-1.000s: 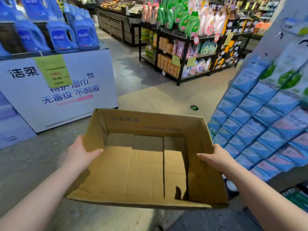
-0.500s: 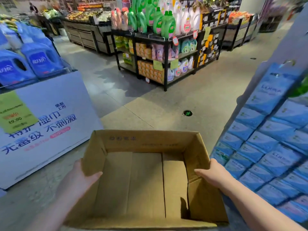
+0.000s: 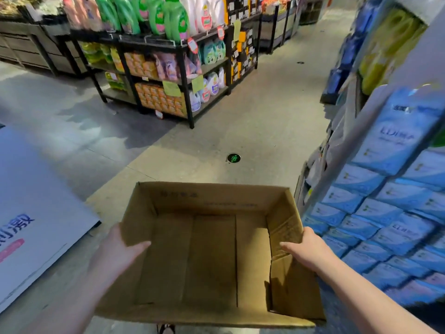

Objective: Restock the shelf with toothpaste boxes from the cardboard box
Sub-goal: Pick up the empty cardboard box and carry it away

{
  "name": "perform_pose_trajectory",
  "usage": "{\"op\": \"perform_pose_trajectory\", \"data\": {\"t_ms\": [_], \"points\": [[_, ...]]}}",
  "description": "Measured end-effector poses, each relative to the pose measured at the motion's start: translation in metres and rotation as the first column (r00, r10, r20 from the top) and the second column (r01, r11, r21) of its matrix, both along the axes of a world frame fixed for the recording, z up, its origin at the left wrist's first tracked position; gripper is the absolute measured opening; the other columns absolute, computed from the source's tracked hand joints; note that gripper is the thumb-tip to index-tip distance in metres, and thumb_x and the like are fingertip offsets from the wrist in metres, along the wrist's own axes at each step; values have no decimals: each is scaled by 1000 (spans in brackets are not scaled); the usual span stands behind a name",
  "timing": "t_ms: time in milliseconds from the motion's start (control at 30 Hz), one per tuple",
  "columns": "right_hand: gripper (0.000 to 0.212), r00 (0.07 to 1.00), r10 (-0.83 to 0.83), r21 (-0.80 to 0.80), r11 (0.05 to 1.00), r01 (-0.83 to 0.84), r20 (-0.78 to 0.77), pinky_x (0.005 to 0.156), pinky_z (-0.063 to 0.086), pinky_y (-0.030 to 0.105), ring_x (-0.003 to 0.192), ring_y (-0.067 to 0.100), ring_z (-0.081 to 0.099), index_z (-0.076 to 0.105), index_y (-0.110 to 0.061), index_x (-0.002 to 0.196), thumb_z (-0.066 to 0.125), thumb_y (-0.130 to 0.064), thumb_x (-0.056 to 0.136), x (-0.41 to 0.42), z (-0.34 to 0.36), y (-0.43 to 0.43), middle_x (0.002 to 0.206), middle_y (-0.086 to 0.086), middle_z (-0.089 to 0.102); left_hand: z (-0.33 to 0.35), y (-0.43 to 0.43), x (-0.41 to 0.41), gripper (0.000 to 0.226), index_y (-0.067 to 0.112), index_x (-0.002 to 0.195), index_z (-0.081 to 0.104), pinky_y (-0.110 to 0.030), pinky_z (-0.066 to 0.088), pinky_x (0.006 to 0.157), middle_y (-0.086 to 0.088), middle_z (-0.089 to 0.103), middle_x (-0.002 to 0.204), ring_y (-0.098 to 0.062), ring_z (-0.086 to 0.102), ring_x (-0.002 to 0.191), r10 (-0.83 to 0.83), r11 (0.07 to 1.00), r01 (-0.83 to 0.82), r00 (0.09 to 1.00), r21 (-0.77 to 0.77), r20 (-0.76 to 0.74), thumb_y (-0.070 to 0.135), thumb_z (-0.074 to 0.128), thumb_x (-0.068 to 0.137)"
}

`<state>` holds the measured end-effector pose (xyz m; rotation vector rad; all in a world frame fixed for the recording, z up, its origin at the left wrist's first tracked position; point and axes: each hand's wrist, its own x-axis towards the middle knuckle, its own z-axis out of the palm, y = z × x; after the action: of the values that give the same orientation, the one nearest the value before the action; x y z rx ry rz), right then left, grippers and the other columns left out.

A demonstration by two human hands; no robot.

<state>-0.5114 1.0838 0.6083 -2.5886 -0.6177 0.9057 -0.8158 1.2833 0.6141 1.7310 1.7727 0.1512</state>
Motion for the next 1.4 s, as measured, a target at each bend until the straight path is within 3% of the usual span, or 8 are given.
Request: {"op": "perform_pose_trajectory", "data": {"t_ms": [167, 367, 567, 667, 933, 1033, 1233, 1400], "points": [[55, 981, -172, 2, 985, 173, -95, 81, 46, 32, 97, 24, 56, 43, -11, 120, 62, -41, 78, -8, -24, 57, 116, 10, 58, -13, 97, 30, 89, 14, 139, 26, -50, 47, 94, -16, 48, 137, -37, 51, 118, -145, 987, 143, 989, -68, -29, 41, 74, 70], [64, 883, -378, -29, 922, 385, -277, 92, 49, 48, 100, 30, 60, 39, -17, 130, 67, -38, 76, -19, -58, 124, 115, 13, 59, -41, 205, 59, 90, 18, 141, 20, -51, 43, 101, -11, 40, 144, -33, 45, 127, -332, 940, 328, 943, -93, -21, 43, 72, 71], [69, 809, -524, -84, 849, 522, -267, 97, 45, 51, 111, 36, 54, 31, -15, 132, 67, -39, 78, -12, -104, 162, 127, 17, 51, -95, 262, 104, 85, 20, 140, 21, -53, 43, 100, -12, 41, 141, -35, 45, 126, -419, 903, 408, 905, -137, -68, 38, 71, 74], [64, 798, -549, -99, 834, 543, -250, 97, 44, 50, 111, 35, 54, 35, -14, 130, 65, -39, 80, 2, -141, 174, 118, 12, 53, -136, 278, 123, 88, 20, 141, 19, -54, 42, 101, -13, 39, 143, -36, 43, 128, -434, 892, 413, 896, -184, -92, 38, 72, 73], [58, 674, -646, -111, 747, 656, -358, 93, 47, 53, 107, 33, 56, 38, -21, 130, 66, -32, 80, 37, -289, 193, 120, 11, 56, -282, 289, 155, 82, 26, 141, 19, -56, 40, 101, -10, 42, 142, -36, 46, 126, -420, 888, 388, 903, -247, -94, 31, 70, 76], [56, 617, -667, -122, 714, 689, -418, 90, 46, 47, 110, 35, 54, 36, -18, 131, 63, -29, 83, 46, -353, 194, 119, 11, 55, -347, 291, 162, 83, 30, 139, 17, -56, 41, 100, -9, 45, 140, -36, 48, 122, -426, 878, 387, 900, -281, -92, 31, 70, 76], [56, 476, -718, -182, 629, 756, -508, 94, 46, 55, 107, 35, 57, 42, -19, 130, 65, -34, 81, 52, -486, 186, 117, 11, 60, -473, 289, 174, 76, 16, 137, 25, -53, 41, 101, -16, 49, 134, -38, 49, 120, -468, 862, 415, 872, -291, -144, 23, 69, 77], [50, 381, -747, -230, 571, 788, -545, 84, 50, 48, 101, 34, 60, 45, -17, 127, 64, -27, 82, 47, -582, 177, 114, 13, 62, -565, 287, 177, 76, 14, 137, 26, -52, 40, 102, -17, 47, 134, -38, 47, 121, -508, 844, 441, 840, -304, -192, 20, 70, 76]]}}
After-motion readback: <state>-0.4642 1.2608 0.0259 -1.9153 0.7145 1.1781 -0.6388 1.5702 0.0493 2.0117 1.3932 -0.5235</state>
